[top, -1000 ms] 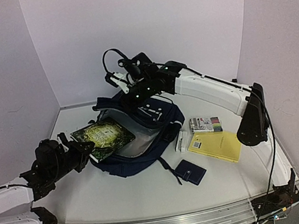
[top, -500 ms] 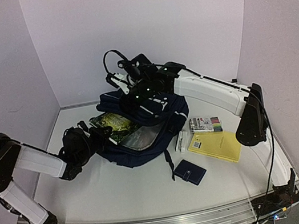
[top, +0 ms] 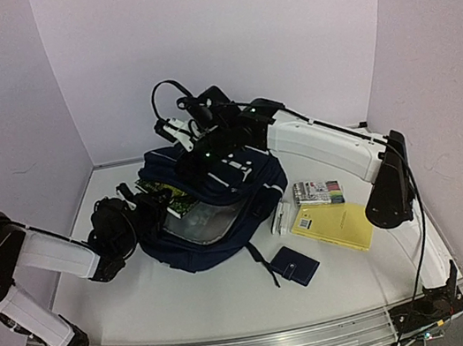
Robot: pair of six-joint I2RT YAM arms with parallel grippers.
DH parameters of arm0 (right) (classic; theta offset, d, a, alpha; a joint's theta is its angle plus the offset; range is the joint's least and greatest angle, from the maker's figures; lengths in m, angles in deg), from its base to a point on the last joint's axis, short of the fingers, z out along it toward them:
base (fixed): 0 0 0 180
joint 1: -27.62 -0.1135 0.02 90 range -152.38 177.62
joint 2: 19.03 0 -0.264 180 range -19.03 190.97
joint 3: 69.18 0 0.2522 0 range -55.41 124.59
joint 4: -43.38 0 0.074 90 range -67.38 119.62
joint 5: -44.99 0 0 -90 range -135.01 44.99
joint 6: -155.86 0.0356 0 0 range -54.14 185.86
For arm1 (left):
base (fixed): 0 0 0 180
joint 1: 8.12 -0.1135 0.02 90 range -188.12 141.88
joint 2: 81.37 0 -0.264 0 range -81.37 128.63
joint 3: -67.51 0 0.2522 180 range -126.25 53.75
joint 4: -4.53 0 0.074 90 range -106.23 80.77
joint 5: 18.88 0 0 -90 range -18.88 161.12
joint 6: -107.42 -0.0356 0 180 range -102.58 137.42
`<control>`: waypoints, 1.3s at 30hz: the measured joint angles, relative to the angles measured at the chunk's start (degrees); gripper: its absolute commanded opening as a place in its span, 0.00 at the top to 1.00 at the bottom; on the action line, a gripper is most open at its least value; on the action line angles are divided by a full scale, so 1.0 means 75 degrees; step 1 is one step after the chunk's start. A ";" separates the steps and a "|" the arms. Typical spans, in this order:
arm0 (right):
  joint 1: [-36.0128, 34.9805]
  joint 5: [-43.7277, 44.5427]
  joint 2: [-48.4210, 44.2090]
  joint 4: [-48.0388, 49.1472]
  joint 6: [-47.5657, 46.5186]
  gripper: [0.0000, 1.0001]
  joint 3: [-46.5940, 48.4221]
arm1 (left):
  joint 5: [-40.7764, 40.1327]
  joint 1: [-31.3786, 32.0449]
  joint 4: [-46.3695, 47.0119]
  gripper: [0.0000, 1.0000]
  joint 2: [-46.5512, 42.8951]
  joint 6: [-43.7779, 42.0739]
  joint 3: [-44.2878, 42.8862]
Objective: Pack the student bag
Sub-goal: Place the book in the student bag.
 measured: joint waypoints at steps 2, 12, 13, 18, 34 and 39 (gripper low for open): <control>-0.0005 -0.0190 0.0105 -0.0025 0.0065 1.00 0.0285 | -0.0176 0.0073 -0.0171 1.00 -0.0165 -0.0020 0.0000; -0.0022 -0.0983 0.0233 -0.0062 0.0425 1.00 0.0546 | -0.0245 0.0132 0.1029 0.90 0.2303 0.0082 -0.1005; -0.0023 -0.1036 0.0233 -0.0063 0.0425 1.00 0.0539 | -0.0211 0.0132 0.1108 0.82 0.2540 0.0079 -0.1231; -0.0023 -0.1156 0.0233 -0.0052 0.0420 1.00 0.0476 | -0.0258 0.0189 0.1141 0.39 0.2756 0.0018 -0.1665; 0.0437 -0.1158 0.0366 0.0181 0.0468 1.00 0.0491 | -0.1900 0.1102 -0.4131 0.26 -0.1662 -0.0133 -0.0797; 0.0502 -0.1333 0.0399 0.0238 0.0647 1.00 0.0493 | -0.1884 0.1102 -0.4623 0.64 -0.1948 -0.0124 -0.0488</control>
